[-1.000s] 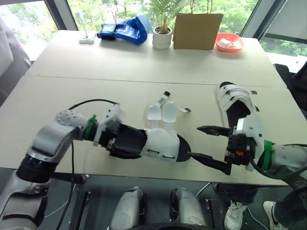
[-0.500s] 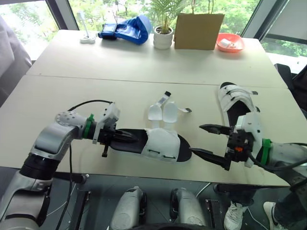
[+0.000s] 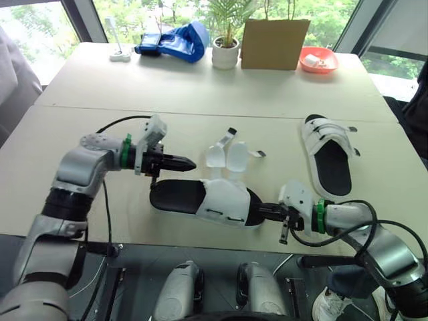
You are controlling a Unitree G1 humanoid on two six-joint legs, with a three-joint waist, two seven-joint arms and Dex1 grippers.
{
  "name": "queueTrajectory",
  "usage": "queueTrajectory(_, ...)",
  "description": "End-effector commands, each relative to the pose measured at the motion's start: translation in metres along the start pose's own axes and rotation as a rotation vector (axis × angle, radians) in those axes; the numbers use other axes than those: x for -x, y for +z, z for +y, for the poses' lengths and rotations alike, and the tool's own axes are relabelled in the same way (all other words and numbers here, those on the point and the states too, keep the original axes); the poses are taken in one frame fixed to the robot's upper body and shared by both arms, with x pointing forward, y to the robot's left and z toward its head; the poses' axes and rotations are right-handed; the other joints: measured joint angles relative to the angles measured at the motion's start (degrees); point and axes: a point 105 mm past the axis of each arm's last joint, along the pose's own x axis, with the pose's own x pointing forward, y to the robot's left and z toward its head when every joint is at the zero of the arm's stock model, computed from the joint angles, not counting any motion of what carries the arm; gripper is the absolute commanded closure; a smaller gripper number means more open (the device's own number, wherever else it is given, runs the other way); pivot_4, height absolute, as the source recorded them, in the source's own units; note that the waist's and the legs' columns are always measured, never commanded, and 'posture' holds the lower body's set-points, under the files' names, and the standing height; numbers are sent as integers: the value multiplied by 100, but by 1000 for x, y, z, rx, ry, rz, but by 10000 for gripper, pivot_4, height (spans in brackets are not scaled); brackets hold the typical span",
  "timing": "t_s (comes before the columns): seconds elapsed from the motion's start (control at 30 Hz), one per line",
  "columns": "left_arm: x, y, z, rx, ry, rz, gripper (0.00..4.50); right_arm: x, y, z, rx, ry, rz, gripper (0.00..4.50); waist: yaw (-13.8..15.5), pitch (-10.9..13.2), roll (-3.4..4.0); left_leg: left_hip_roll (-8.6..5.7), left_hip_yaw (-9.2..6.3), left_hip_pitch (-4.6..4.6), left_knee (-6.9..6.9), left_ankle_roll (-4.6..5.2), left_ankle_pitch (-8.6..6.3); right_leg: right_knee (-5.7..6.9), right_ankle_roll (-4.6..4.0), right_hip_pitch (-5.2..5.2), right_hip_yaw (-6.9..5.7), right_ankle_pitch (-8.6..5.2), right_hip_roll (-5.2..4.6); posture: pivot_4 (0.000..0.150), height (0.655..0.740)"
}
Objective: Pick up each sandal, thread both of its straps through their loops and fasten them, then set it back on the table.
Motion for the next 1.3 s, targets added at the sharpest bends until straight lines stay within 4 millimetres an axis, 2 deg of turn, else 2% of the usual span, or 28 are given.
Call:
queueTrajectory(0.03,-10,9,18,125,61,-7,45000,-6,-15,6,6,24,63,44545,-4,-6,-11,1,-1,1,1,0,0,1,0,1,0,0,0,1500,7209)
queueTrajectory(0.2,-25,-1,34,341,94,36,45000,-8,-9,4,28,15,52,44545,-65,-9,-14,5,-4,3,2,-1,1,2,1,3,0,-1,6,1500,7209)
queueTrajectory(0.33,-29,-1,34,486,58,59,45000,-9,-7,1,30,0,49,44545,-137,-9,-15,6,-6,1,2,-4,2,2,1,2,0,-1,7,1500,7209)
queueTrajectory(0.57,-39,20,41,612,47,-59,45000,-11,-6,2,30,-9,49,44545,-139,-10,-18,7,-8,2,2,-6,4,3,1,2,0,-1,6,1500,7209)
queueTrajectory(0.77,-53,27,60,738,153,-185,45000,-13,-6,2,28,-14,48,44545,-155,-11,-19,7,-11,3,2,-10,5,4,0,1,0,-1,5,1500,7209)
queueTrajectory(0.83,-52,31,65,750,187,-216,45000,-13,-5,1,28,-20,47,44545,-159,-11,-19,7,-11,3,2,-12,6,5,0,1,0,-1,5,1500,7209)
queueTrajectory(0.93,-39,36,68,703,196,-242,45000,-12,-5,0,29,-28,49,44545,-172,-11,-19,7,-11,4,2,-16,8,6,0,0,0,0,5,1500,7209)
queueTrajectory(1.07,-14,34,60,642,123,-196,26529,-11,-5,0,29,-30,50,45000,-181,-11,-18,7,-8,4,1,-20,9,7,-1,-1,0,0,7,1500,7209)
queueTrajectory(1.23,1,12,47,672,80,-53,1397,-10,-7,1,30,-30,53,45000,-168,-12,-16,7,-7,5,1,-21,9,6,0,2,0,0,8,1500,7209)
queueTrajectory(1.3,1,3,45,706,90,-15,633,-10,-7,1,31,-30,53,45000,-153,-12,-16,7,-8,6,1,-21,9,6,0,3,0,0,7,1500,7209)
